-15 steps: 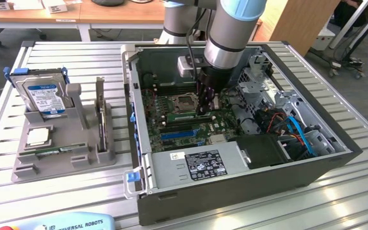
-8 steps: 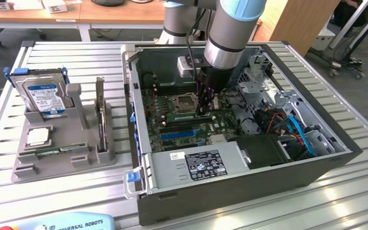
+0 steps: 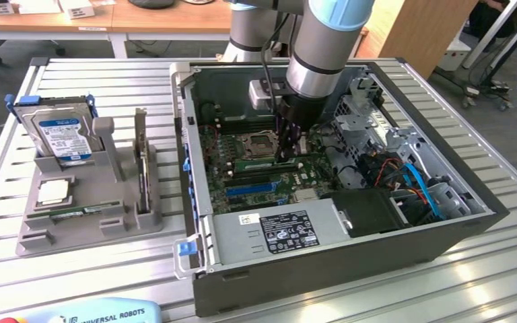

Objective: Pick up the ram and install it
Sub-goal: 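Insert the ram into the slot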

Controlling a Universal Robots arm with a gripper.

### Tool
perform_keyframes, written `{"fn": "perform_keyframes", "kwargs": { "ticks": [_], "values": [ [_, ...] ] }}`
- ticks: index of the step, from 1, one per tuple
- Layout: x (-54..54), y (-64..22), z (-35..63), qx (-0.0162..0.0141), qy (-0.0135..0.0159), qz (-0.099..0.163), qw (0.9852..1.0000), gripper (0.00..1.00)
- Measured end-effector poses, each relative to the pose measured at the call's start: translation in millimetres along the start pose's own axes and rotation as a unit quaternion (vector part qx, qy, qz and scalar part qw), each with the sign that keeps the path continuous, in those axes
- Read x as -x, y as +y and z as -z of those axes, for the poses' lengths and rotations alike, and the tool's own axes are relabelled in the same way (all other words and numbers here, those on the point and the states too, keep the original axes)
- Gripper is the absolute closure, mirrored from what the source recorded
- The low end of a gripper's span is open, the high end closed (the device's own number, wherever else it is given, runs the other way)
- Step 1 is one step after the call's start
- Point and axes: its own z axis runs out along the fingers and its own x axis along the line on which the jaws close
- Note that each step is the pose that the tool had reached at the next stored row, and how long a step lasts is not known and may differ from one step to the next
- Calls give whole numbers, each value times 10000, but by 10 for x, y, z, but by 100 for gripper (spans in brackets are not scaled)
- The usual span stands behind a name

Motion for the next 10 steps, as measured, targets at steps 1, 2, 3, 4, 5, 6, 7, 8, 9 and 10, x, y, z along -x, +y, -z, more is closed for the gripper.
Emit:
{"fn": "perform_keyframes", "kwargs": {
  "ticks": [1, 2, 3, 4, 5, 6, 7, 8, 9, 10],
  "values": [
    [0, 1, 0, 0, 0, 0, 10000, 88],
    [0, 1, 0, 0, 0, 0, 10000, 88],
    [0, 1, -1, 0, 0, 1, 10000, 88],
    [0, 1, -4, 0, -1, 1, 10000, 88],
    [1, 0, -8, -1, -2, 1, 10000, 88],
    [2, 0, -9, 0, -1, 1, 10000, 88],
    [2, 0, -9, 0, -1, 2, 10000, 88],
    [2, 1, -9, 0, -1, 1, 10000, 88],
    [2, 1, -9, 0, 0, 1, 10000, 88],
    [2, 1, -10, 0, 0, 1, 10000, 88]
  ]
}}
